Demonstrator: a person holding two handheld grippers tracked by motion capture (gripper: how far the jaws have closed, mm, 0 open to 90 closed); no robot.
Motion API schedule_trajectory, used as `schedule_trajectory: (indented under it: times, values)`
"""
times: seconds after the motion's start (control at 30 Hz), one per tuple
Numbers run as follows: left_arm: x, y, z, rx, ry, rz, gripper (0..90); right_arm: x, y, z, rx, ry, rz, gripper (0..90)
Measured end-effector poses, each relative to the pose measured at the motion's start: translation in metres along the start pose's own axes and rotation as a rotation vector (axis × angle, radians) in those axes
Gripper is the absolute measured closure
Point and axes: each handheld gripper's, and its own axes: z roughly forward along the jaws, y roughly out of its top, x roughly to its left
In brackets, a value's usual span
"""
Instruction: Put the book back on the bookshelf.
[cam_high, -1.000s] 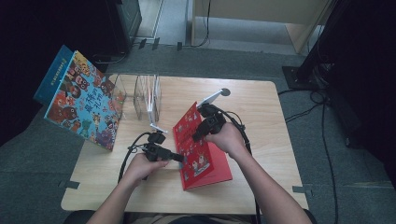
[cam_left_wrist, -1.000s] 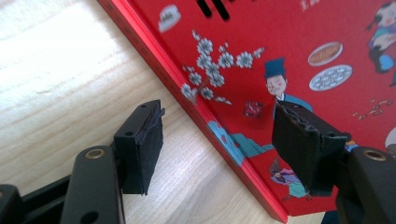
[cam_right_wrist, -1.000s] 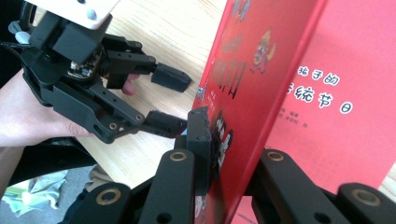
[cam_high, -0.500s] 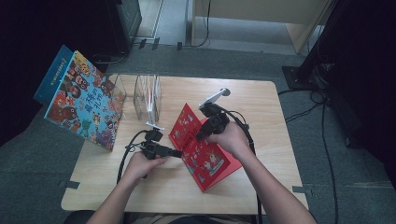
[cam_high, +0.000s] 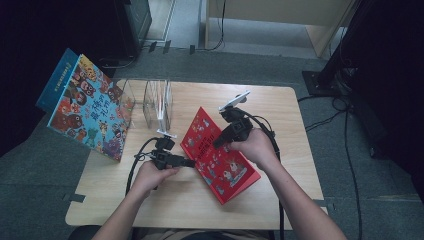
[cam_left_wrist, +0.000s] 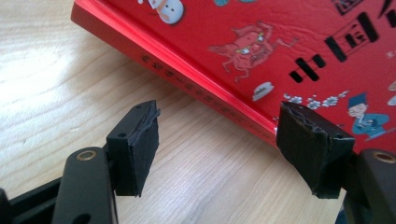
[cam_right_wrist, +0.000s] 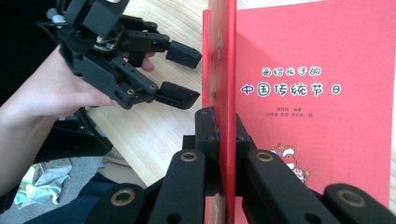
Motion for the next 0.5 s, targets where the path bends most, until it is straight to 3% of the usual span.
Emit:
schedule_trajectory:
  times: [0.17,0.5]
  values:
    - [-0.002,0.007,-0.003,-0.034,-0.027,0.012,29.7,0.0,-0.004,-0.009,-0.019,0.019,-0.009,88.6]
    - [-0.001,0.016,-0.004,-0.021,-0.077,0.02,25.4,0.0,-0.008,-0.016,-0.061,0.046,-0.045,88.2]
